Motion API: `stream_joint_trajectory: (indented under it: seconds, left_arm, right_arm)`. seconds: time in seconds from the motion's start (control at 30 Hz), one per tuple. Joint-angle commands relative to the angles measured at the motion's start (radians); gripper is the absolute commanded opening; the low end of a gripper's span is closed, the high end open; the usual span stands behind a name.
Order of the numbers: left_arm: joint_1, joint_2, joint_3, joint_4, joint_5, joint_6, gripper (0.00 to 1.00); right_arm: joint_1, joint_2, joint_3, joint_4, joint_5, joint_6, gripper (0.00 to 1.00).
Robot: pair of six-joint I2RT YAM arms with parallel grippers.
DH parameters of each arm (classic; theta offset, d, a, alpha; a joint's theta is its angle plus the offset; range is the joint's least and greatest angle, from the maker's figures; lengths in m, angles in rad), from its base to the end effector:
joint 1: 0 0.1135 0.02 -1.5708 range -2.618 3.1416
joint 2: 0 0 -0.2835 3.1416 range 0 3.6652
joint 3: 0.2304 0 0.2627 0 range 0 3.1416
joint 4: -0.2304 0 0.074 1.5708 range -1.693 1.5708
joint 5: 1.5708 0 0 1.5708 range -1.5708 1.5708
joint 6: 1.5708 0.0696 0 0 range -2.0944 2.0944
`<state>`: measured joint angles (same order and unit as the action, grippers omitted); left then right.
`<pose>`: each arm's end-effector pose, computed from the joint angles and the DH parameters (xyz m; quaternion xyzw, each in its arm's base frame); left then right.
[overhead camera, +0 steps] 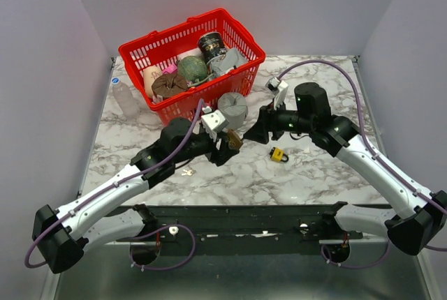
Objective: Unlock with the key
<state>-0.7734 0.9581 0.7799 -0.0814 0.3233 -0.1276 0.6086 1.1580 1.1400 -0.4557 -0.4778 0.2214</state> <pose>0.1667 -0.1937 0.3232 0.3413 0.7108 -0.3768 0.4861 0.2146 0.1886 0.3666 -0.2806 0.7898 0.3890 0.3822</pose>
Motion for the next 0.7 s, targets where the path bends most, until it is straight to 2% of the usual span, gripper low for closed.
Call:
stream_joint_trajectory:
  seconds: [0.0,0.33,0.43,0.57,0.63,0.67]
  left_arm:
    - [-0.055,-0.018,0.024,-0.123,-0.315,0.048,0.00]
    - [-0.144,0.070,0.062,-0.204,-0.523,0.037,0.00]
    - [-0.156,0.093,0.068,-0.222,-0.523,0.003,0.00]
    - [-0.161,0.116,0.075,-0.236,-0.509,-0.040,0.00]
    - [-0.161,0.129,0.076,-0.241,-0.484,-0.064,0.00]
    - [-0.161,0.136,0.076,-0.245,-0.465,-0.078,0.00]
  right_arm:
    - [-0.013,0.022,0.037,-0.029,0.174,0.038,0.28]
    - [-0.013,0.094,-0.017,-0.008,0.372,0.079,0.29]
    - [-0.015,0.114,-0.036,0.017,0.393,0.090,0.32]
    - [-0.017,0.141,-0.059,0.045,0.400,0.091,0.43]
    - [-0.017,0.143,-0.074,0.063,0.416,0.093,0.44]
    - [-0.017,0.135,-0.083,0.074,0.429,0.095,0.50]
